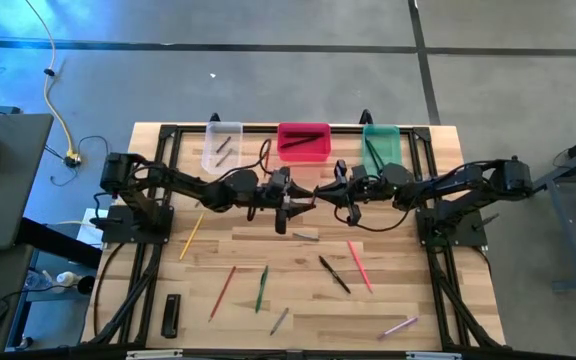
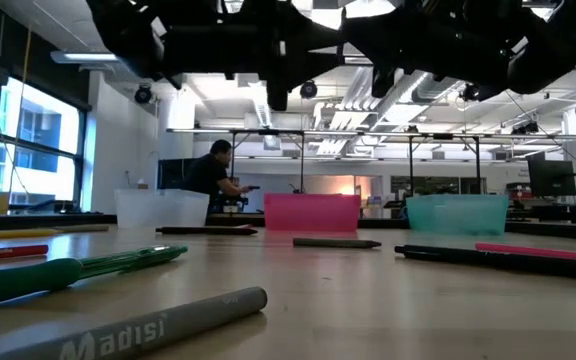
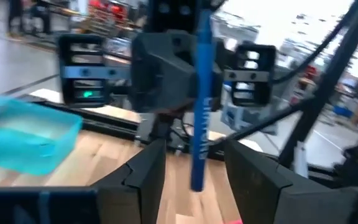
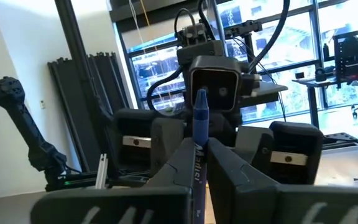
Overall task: Sort crayons/erasers/pens/pencils in bins
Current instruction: Put the blue crayon into the transparent bin, then put the black pen into the red bin
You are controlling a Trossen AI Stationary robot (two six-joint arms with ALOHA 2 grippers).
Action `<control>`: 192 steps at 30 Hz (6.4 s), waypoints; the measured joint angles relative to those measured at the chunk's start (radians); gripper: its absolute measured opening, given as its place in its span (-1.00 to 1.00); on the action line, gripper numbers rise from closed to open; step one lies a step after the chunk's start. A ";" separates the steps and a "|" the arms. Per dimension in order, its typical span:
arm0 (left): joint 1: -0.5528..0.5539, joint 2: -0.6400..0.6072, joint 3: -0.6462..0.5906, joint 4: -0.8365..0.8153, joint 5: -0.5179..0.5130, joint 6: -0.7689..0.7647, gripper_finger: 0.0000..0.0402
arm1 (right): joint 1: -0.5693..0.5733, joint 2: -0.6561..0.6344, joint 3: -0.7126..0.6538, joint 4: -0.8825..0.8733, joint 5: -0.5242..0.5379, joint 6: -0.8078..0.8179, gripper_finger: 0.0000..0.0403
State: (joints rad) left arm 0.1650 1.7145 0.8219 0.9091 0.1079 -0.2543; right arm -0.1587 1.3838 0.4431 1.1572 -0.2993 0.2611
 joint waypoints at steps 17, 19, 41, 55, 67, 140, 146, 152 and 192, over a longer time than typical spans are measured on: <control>0.011 0.006 0.018 0.000 0.035 0.072 -0.96 | 0.009 -0.001 0.000 0.010 -0.002 -0.008 -0.79; 0.013 0.006 0.018 -0.002 0.038 0.072 -0.94 | 0.009 -0.001 0.000 0.007 0.003 -0.010 -0.68; 0.042 -0.239 0.019 -0.419 -0.089 0.184 -0.97 | -0.037 -0.369 0.000 -0.417 0.013 -0.260 -0.14; 0.185 -0.532 0.019 -1.093 -0.336 0.065 -0.97 | -0.038 -0.453 0.000 -0.830 0.266 -0.330 -0.98; 0.585 -0.490 0.018 -1.327 -0.239 0.043 -0.97 | -0.030 -0.432 0.000 -0.836 0.270 -0.328 -0.92; 0.863 -0.052 0.169 -1.507 -0.157 0.196 -0.63 | 0.057 -0.432 0.000 -0.840 0.304 -0.393 -0.92; 0.854 -0.126 0.168 -1.509 -0.215 0.221 -0.64 | 0.057 -0.432 0.000 -0.840 0.304 -0.393 -0.92; 0.773 -0.284 0.168 -1.421 -0.221 0.225 -0.80 | 0.057 -0.432 0.000 -0.840 0.304 -0.393 -0.92; 0.079 -0.607 -0.689 0.145 -0.030 0.221 -1.00 | 0.164 -0.433 0.001 -0.869 0.489 -0.196 -0.92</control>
State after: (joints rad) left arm 0.2442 1.1072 0.1328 1.0542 0.0784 -0.0333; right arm 0.0053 0.9512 0.4437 0.2878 0.1893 0.0655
